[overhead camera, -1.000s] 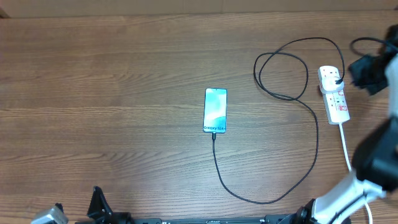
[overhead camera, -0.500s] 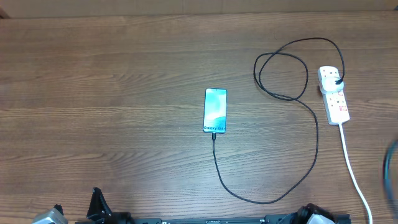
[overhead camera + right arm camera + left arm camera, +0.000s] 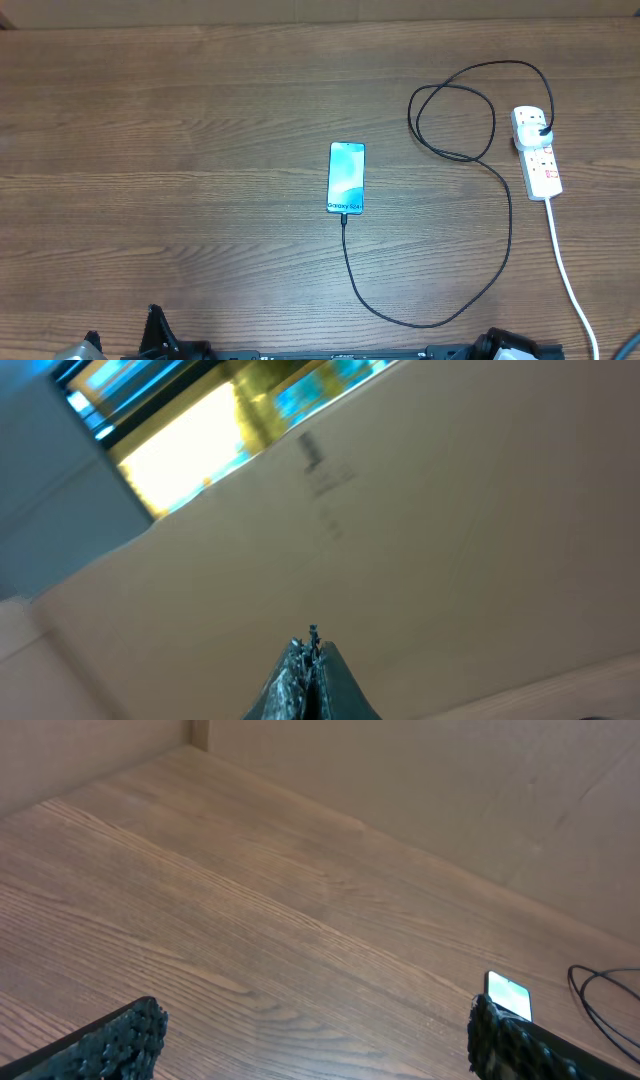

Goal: Plug charger to phone and switch on socket

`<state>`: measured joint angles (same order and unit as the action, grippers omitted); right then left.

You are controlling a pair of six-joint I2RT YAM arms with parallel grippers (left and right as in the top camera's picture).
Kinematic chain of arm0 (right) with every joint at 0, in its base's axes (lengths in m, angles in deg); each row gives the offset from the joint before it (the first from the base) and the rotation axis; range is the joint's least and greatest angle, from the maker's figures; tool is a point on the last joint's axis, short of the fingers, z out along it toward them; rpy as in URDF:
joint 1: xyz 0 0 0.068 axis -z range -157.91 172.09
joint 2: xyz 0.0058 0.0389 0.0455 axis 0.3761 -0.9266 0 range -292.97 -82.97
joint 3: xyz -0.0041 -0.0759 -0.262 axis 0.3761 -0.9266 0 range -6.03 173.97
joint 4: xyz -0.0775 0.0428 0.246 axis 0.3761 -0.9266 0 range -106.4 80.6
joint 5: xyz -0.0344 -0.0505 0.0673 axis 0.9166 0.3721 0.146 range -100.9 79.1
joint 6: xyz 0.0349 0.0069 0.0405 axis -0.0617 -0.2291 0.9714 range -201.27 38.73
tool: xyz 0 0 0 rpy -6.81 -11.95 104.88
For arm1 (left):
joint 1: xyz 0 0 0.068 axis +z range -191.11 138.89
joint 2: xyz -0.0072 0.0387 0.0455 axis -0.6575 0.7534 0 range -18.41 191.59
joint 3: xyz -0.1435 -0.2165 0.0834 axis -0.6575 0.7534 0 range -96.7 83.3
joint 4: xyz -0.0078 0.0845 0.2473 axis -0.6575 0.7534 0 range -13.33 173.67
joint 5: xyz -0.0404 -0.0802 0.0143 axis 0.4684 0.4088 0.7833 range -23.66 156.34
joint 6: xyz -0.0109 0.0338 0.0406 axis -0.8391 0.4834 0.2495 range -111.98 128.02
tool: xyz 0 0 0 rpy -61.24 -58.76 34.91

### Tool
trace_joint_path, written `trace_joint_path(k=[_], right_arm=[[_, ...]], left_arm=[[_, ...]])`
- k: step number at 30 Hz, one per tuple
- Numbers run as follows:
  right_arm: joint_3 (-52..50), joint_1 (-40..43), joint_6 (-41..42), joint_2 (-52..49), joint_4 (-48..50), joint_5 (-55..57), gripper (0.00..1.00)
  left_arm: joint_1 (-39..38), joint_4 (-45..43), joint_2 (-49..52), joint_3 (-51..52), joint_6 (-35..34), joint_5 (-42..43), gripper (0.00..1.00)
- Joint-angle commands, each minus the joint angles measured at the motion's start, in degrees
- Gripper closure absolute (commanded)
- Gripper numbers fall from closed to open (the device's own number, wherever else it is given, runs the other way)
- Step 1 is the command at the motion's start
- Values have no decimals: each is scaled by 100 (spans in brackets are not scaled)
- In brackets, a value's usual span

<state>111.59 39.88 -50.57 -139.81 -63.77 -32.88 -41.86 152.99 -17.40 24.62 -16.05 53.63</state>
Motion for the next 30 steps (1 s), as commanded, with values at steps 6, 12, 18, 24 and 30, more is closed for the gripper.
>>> trace_joint_path(k=[6, 12, 18, 24, 30], right_arm=[[-756, -859, -254, 999, 227, -125, 96], [-1495, -861, -251, 1912, 772, -125, 96], [-1668, -861, -275, 2396, 914, -125, 96], [-1668, -861, -271, 2411, 916, -129, 96], [-1668, -861, -271, 2411, 918, -129, 96]], left_arm=[[42, -234, -79, 13, -81, -101, 0], [42, -1860, -79, 398, 142, 107, 0], [42, -3926, -76, 1816, 1034, 1047, 0], [42, -5521, -76, 3377, 1191, 1429, 0], [42, -6981, -76, 4793, 1346, 1718, 0]])
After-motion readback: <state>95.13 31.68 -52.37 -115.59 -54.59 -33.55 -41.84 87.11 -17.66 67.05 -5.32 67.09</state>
